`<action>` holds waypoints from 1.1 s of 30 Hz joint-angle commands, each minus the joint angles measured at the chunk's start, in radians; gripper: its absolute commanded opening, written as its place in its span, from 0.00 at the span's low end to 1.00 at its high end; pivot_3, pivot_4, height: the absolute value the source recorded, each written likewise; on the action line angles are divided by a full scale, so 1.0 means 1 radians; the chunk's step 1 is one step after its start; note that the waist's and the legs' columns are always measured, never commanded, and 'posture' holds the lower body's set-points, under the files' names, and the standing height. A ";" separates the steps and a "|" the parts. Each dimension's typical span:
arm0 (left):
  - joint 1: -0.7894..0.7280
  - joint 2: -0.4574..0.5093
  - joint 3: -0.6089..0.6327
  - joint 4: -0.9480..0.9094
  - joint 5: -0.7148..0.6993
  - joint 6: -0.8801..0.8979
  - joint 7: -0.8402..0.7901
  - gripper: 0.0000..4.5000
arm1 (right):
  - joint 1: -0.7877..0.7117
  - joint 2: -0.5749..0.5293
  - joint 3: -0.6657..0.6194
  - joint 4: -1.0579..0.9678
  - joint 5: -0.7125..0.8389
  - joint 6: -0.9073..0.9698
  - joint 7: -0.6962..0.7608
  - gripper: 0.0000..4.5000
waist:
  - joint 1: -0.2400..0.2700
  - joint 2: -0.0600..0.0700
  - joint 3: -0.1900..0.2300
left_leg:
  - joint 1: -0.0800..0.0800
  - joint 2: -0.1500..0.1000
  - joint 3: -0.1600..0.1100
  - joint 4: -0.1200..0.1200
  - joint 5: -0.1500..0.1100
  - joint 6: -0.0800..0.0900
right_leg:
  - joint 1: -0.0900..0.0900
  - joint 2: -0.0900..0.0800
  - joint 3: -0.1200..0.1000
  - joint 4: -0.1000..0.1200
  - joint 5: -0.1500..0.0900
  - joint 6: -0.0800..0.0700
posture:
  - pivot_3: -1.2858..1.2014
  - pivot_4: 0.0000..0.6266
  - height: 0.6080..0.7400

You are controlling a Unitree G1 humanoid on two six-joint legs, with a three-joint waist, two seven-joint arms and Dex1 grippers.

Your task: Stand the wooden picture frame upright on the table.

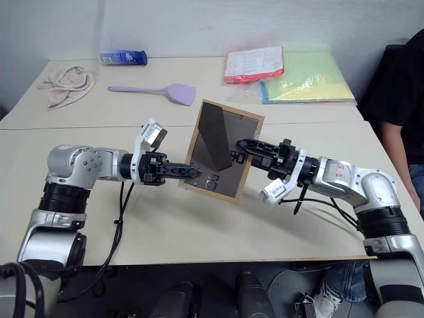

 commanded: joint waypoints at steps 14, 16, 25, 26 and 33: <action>0.173 0.431 0.261 -0.189 -0.016 -0.259 -0.130 1.00 | -0.110 0.019 0.216 0.195 0.648 0.014 0.319 0.28 | -0.052 0.000 0.000 | 0.000 0.002 -0.002 -0.002 0.000 0.000 | 0.000 0.001 0.000 0.000 -0.001 -0.001 | 0.52 0.24 1.00; 0.242 0.447 0.306 -0.267 -0.020 -0.295 -0.121 1.00 | -0.038 0.057 0.246 0.055 1.076 0.339 0.642 0.28 | -0.052 0.000 0.000 | 0.001 0.002 -0.002 -0.002 0.000 0.000 | 0.002 0.000 0.000 -0.002 -0.001 -0.001 | 0.52 0.24 1.00; 0.365 0.372 0.337 -0.412 -0.007 -0.411 0.004 1.00 | 0.025 0.139 0.089 -0.307 1.941 1.528 0.919 0.28 | -0.010 0.000 0.000 | 0.001 0.003 -0.008 0.001 -0.002 0.003 | 0.007 -0.002 -0.005 -0.006 -0.001 -0.001 | 0.52 0.24 1.00; 0.368 0.369 0.335 -0.416 -0.013 -0.413 0.012 1.00 | 0.030 0.150 0.089 -0.296 1.923 1.557 0.929 0.28 | -0.003 0.000 0.000 | 0.001 0.003 -0.008 0.000 -0.002 0.003 | 0.007 -0.002 -0.006 -0.006 -0.001 -0.001 | 0.52 0.24 1.00; 0.361 0.350 0.329 -0.421 -0.038 -0.408 0.049 1.00 | 0.085 0.248 0.067 -0.172 1.783 1.608 0.993 0.28 | 0.008 0.000 0.000 | 0.000 0.002 -0.007 0.001 -0.003 0.004 | 0.006 -0.003 -0.005 -0.006 0.000 -0.001 | 0.52 0.24 1.00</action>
